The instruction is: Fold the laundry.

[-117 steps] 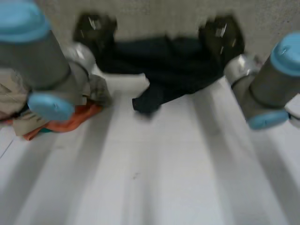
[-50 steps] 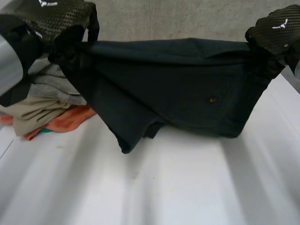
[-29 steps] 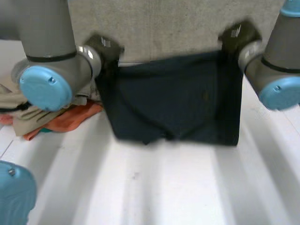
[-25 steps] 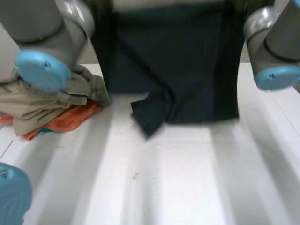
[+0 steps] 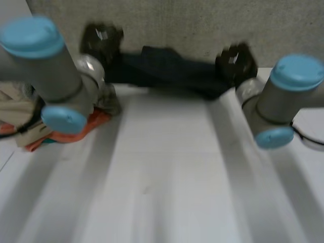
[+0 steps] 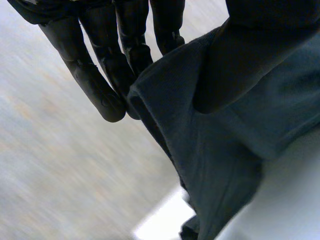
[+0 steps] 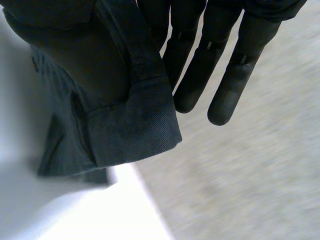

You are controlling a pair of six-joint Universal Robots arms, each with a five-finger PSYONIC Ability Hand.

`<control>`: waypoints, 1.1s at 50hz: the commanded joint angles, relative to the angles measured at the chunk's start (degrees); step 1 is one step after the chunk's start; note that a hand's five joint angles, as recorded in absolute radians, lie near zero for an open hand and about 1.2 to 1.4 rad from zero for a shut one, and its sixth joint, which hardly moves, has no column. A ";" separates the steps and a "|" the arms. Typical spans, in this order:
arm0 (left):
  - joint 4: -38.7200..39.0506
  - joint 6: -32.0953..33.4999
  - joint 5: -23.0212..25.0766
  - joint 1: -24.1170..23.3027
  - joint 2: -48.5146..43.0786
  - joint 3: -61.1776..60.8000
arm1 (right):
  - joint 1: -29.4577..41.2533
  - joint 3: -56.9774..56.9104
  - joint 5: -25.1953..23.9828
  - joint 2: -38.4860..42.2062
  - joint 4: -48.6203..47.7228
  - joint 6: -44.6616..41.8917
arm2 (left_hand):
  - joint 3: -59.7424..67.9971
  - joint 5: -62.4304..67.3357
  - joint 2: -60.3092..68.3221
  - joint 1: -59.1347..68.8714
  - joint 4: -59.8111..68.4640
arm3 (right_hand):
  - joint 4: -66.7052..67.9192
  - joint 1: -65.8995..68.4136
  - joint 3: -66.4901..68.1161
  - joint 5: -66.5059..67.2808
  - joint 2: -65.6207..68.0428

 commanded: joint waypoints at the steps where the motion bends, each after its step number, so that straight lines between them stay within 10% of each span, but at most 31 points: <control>1: -0.38 -0.12 2.04 -0.55 -7.58 -8.50 | 1.03 6.94 0.30 3.34 3.83 -1.24 | 11.86 11.84 11.36 14.56 11.29 | 11.41 17.49 11.98 11.78 12.77; 17: -19.18 4.80 0.28 -3.18 13.32 -27.92 | 0.50 18.89 0.03 -10.89 23.06 -5.54 | 11.86 11.84 11.36 14.56 11.29 | 11.41 17.49 11.98 11.78 12.77; 30: -43.62 8.94 -0.52 -14.52 31.00 -45.24 | -3.80 36.99 -3.12 -29.71 45.84 -22.67 | 11.86 11.84 11.36 14.56 11.29 | 11.41 17.49 11.98 11.78 12.77; 55: -25.19 10.17 -1.30 -5.22 5.01 -11.98 | -4.69 25.33 -4.90 -16.01 15.38 -1.79 | 11.86 11.84 11.36 14.56 11.29 | 11.41 17.49 11.98 11.78 12.77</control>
